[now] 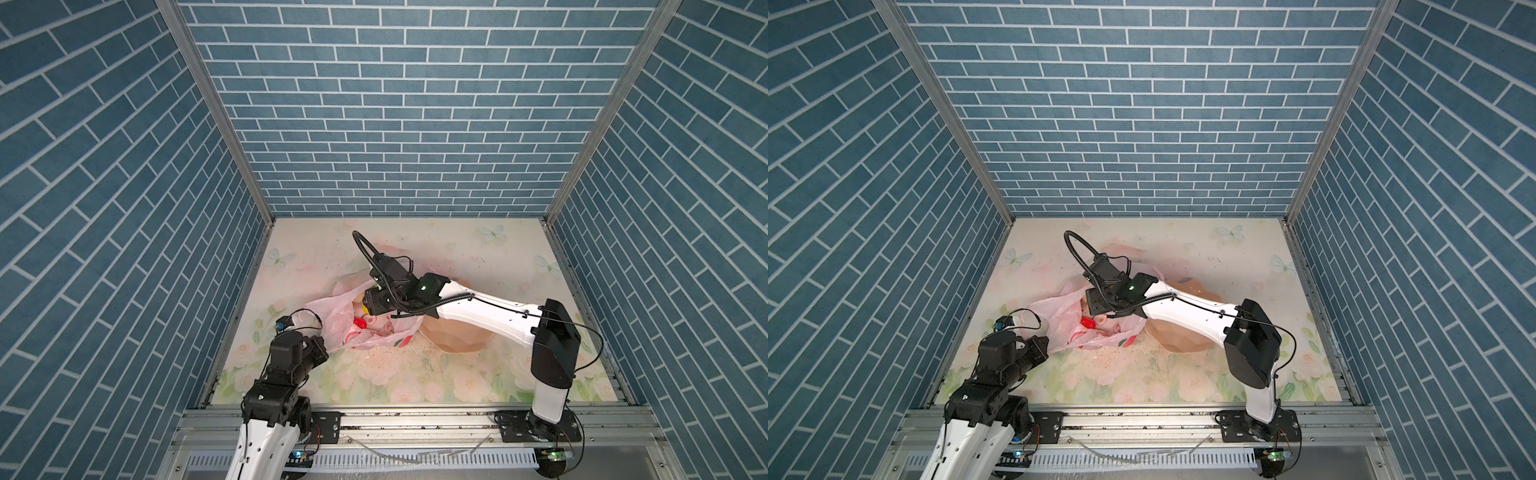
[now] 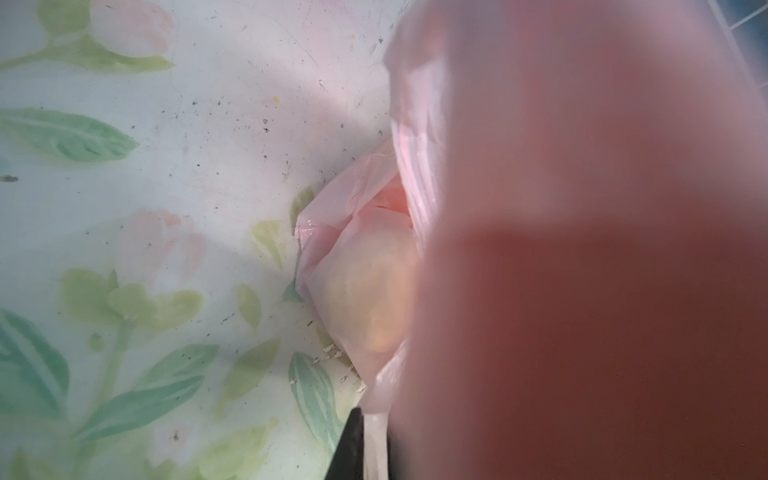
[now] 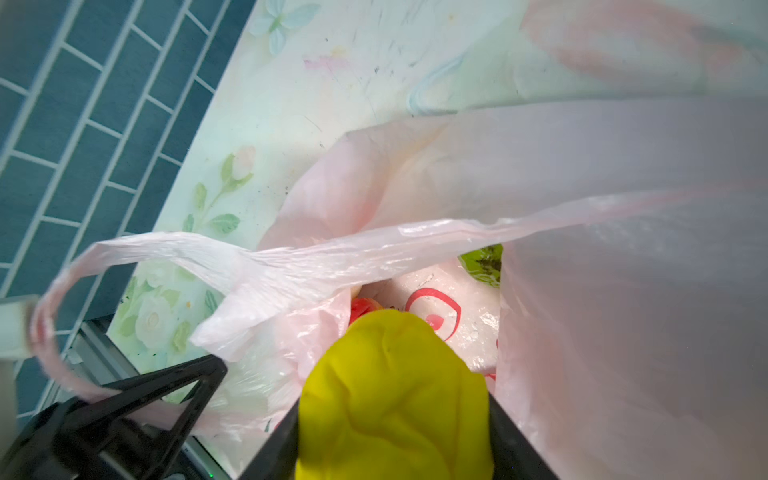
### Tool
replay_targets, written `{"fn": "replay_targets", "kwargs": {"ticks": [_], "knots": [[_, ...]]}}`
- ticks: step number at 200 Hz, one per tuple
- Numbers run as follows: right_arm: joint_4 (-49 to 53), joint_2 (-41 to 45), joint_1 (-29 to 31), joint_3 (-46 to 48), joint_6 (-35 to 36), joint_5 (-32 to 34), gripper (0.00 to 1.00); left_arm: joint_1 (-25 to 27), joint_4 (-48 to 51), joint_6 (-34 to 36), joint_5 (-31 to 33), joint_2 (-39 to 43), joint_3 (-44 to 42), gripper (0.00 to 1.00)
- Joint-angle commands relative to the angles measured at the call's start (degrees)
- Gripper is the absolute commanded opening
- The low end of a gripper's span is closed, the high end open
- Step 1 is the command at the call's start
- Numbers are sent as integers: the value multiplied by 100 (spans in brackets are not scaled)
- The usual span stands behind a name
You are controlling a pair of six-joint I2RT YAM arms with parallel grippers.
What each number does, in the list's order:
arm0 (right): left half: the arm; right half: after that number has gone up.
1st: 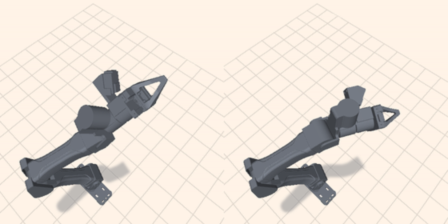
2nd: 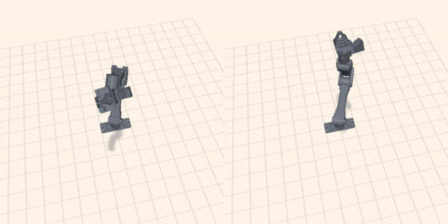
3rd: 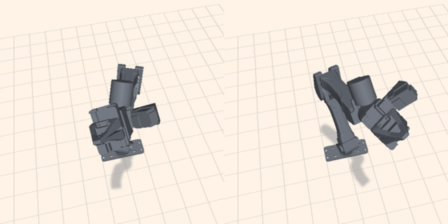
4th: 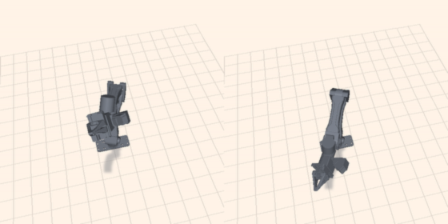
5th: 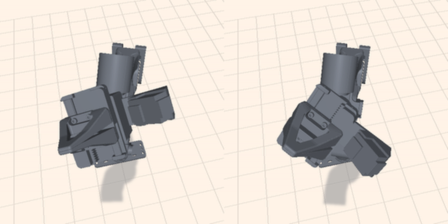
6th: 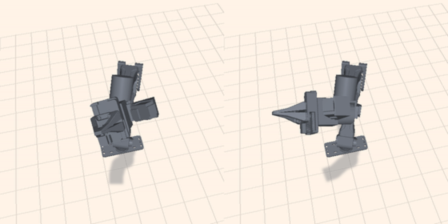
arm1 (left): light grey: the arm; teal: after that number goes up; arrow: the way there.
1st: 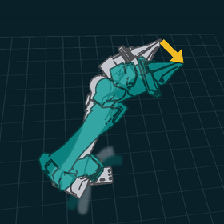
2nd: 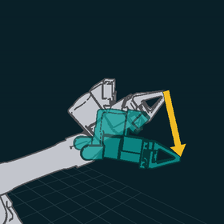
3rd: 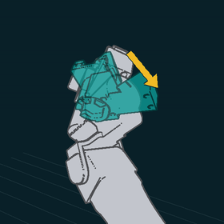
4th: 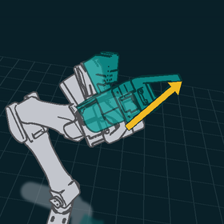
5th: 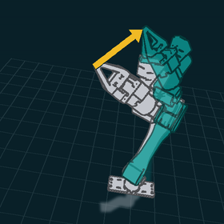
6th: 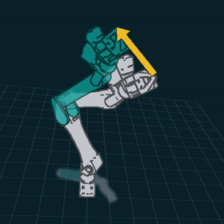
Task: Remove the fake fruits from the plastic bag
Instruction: 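Lift the yellow fruit out of the bag with the right gripper toward the bowl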
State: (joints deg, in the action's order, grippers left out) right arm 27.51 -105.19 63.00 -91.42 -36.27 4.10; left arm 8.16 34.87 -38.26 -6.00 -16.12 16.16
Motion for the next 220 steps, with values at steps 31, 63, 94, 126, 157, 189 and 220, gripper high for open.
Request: {"fn": "replay_targets", "kwargs": {"ticks": [31, 63, 94, 126, 157, 189, 220], "knots": [[536, 519, -149, -363, 762, 183, 29, 21, -25, 123, 49, 2, 158, 14], [594, 821, -522, -428, 950, 311, 28, 19, -28, 122, 33, 30, 155, 14], [486, 1332, -1012, -99, 975, 461, 27, 21, -33, 121, 20, 36, 143, 14], [603, 1872, -1354, 168, 1094, 763, 27, 21, -42, 133, 18, 30, 147, 14], [747, 2289, -1665, 513, 1113, 1041, 27, 19, -43, 118, 2, 32, 147, 14], [855, 2653, -2025, 1104, 1007, 1180, 26, 19, -55, 124, -15, 31, 142, 14], [879, 2973, -2184, 1784, 793, 1229, 26, 19, -51, 121, -5, 26, 146, 14]]}}
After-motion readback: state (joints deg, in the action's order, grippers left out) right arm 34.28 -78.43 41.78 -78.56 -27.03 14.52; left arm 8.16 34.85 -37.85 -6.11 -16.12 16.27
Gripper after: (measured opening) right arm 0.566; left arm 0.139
